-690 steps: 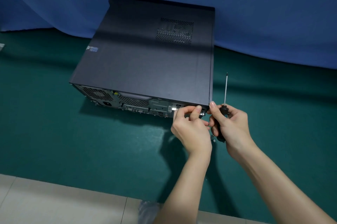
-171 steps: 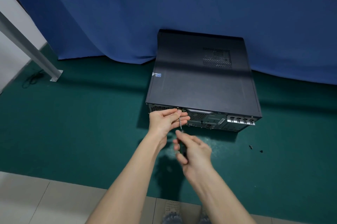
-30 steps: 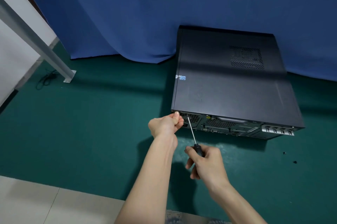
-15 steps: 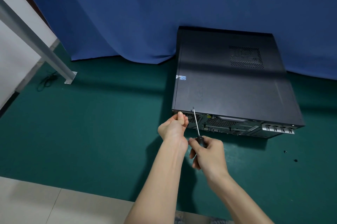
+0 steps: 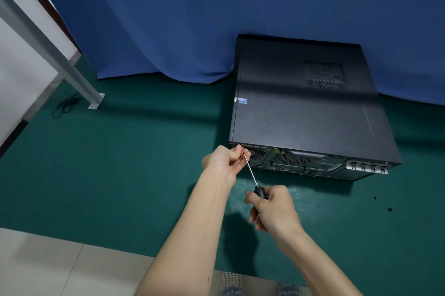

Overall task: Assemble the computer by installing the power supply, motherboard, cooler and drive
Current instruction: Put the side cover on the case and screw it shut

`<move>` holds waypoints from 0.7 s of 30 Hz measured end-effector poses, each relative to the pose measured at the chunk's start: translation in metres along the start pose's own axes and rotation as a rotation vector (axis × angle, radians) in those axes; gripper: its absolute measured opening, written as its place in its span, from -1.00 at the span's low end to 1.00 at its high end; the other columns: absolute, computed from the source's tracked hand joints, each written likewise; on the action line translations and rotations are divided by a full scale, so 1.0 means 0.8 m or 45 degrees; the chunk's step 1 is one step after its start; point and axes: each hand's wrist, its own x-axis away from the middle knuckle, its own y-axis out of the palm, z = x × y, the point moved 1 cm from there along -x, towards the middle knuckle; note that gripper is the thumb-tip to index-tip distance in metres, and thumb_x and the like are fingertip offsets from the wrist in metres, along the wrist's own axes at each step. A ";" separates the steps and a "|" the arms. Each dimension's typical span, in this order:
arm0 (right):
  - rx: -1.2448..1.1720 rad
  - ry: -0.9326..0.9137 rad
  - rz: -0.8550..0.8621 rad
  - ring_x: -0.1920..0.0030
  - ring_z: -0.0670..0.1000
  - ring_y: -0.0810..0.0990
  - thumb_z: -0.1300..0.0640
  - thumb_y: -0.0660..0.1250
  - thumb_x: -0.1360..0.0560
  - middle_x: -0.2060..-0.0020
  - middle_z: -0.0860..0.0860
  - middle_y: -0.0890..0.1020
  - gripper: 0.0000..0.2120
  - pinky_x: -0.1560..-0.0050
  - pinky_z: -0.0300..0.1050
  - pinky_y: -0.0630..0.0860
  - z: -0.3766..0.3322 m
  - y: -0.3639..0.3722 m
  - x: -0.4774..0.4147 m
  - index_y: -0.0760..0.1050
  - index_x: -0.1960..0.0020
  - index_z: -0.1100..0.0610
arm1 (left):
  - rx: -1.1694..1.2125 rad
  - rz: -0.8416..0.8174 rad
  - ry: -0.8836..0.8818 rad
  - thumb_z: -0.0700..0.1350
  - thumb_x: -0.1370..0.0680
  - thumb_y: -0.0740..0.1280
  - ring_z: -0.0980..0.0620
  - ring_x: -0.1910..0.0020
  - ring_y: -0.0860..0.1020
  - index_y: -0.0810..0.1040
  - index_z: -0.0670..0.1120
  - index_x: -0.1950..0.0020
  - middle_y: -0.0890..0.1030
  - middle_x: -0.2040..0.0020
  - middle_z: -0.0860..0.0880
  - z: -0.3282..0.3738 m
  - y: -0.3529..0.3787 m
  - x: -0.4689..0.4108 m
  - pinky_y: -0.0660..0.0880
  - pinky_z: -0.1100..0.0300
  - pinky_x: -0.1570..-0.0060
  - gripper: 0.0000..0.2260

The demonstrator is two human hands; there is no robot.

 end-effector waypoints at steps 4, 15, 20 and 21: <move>0.035 0.033 -0.023 0.70 -0.04 0.34 0.21 0.29 -0.55 0.61 0.07 0.51 -0.78 0.61 -0.35 0.22 -0.005 0.002 -0.002 0.50 0.05 0.41 | -0.088 -0.116 -0.093 -0.42 -0.48 0.30 -0.07 0.34 0.64 0.56 -0.35 0.06 0.63 0.26 -0.21 0.001 -0.007 -0.002 0.57 0.17 0.45 -0.92; 0.007 0.005 -0.016 0.69 -0.06 0.34 0.20 0.28 -0.57 0.58 0.10 0.50 -0.77 0.64 -0.35 0.22 -0.013 0.010 -0.010 0.49 0.02 0.42 | -0.065 -0.211 -0.198 -0.38 -0.47 0.32 -0.07 0.35 0.68 0.59 -0.34 0.09 0.68 0.27 -0.20 0.005 -0.015 -0.007 0.59 0.17 0.44 -0.92; 0.101 -0.041 0.016 0.67 -0.07 0.37 0.17 0.28 -0.57 0.57 0.10 0.52 -0.76 0.61 -0.32 0.26 -0.013 0.011 -0.011 0.50 0.04 0.39 | -0.050 -0.225 -0.214 -0.38 -0.48 0.31 -0.07 0.34 0.68 0.59 -0.34 0.10 0.68 0.27 -0.20 0.005 -0.015 -0.006 0.60 0.17 0.41 -0.93; 0.166 -0.069 0.037 0.65 -0.05 0.40 0.15 0.28 -0.58 0.55 0.10 0.54 -0.76 0.56 -0.27 0.32 -0.014 0.011 -0.011 0.50 0.05 0.36 | -0.052 -0.227 -0.215 -0.38 -0.47 0.32 -0.06 0.34 0.68 0.60 -0.34 0.11 0.68 0.27 -0.20 0.005 -0.015 -0.006 0.60 0.17 0.41 -0.93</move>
